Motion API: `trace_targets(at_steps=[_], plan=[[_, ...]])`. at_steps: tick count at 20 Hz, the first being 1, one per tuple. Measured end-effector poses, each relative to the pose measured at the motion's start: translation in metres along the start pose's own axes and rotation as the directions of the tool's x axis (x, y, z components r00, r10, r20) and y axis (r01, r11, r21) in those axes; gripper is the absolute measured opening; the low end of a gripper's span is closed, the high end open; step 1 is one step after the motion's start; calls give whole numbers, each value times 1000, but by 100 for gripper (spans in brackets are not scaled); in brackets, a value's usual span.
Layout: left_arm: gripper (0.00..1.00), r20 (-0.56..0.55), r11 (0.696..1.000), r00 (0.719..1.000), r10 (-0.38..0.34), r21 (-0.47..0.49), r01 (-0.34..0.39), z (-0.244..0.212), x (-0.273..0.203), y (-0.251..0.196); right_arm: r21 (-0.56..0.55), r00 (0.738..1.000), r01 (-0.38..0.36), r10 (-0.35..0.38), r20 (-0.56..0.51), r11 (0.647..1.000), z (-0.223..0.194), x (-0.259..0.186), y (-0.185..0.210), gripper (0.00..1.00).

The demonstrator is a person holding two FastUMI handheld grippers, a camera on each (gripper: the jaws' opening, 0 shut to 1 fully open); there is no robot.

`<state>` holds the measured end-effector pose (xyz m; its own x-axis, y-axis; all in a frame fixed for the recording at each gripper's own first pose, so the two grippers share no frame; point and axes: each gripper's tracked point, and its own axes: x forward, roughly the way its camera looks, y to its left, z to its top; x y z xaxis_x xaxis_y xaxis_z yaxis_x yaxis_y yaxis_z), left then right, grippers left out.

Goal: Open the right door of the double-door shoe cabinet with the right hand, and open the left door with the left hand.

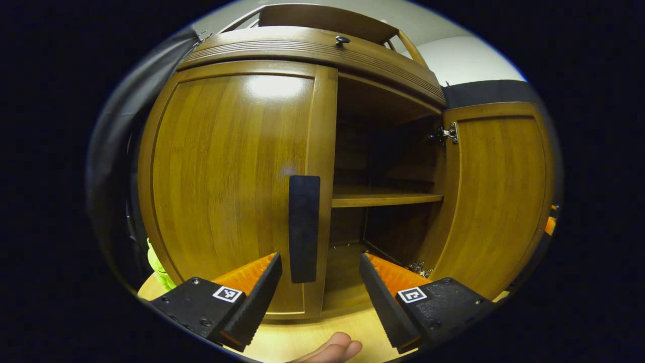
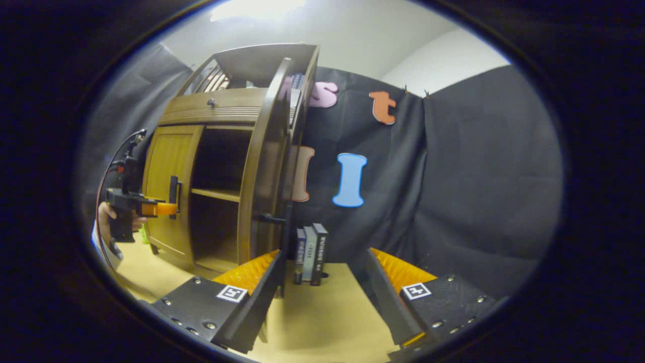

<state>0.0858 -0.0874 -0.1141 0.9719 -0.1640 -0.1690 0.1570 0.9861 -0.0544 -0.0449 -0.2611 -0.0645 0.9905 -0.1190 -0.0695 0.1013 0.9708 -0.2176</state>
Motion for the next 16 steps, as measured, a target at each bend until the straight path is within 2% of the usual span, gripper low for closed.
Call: trace_targets(at_steps=[1,2,3,4,6,8,9,10,12,14,15,16], plan=[[96,15,1000,1000,7,19,-7,4,3,-2,-25,1000,19,-19,8,1000,1,-12,-3,98],[92,23,999,1000,13,36,-14,8,5,-1,-39,999,32,-31,20,999,3,-25,-3,96],[96,50,998,998,42,46,-44,14,7,4,-44,999,38,-36,36,998,7,-37,-1,94],[96,80,995,994,80,48,-84,21,14,11,-36,998,38,-36,55,999,11,-47,2,94],[96,88,993,991,102,48,-106,24,27,12,29,996,31,-33,81,999,17,-66,6,95],[94,82,994,995,63,88,-70,23,43,8,133,995,18,-31,94,991,23,-86,9,95],[90,55,991,994,99,89,-103,19,46,13,162,993,12,-30,110,987,28,-94,9,94],[87,64,988,993,101,113,-108,20,48,14,176,990,9,-33,134,984,34,-100,9,94],[61,40,971,981,190,142,-194,22,50,25,188,986,22,-52,155,982,39,-113,7,96],[36,-8,985,987,160,67,-159,22,46,26,202,986,10,-43,160,979,39,-121,16,94],[35,-46,990,989,143,24,-142,19,43,25,211,987,-4,-30,159,977,39,-124,21,94],[33,-75,992,989,128,21,-126,17,41,23,221,988,-19,-16,156,975,38,-125,26,96]])
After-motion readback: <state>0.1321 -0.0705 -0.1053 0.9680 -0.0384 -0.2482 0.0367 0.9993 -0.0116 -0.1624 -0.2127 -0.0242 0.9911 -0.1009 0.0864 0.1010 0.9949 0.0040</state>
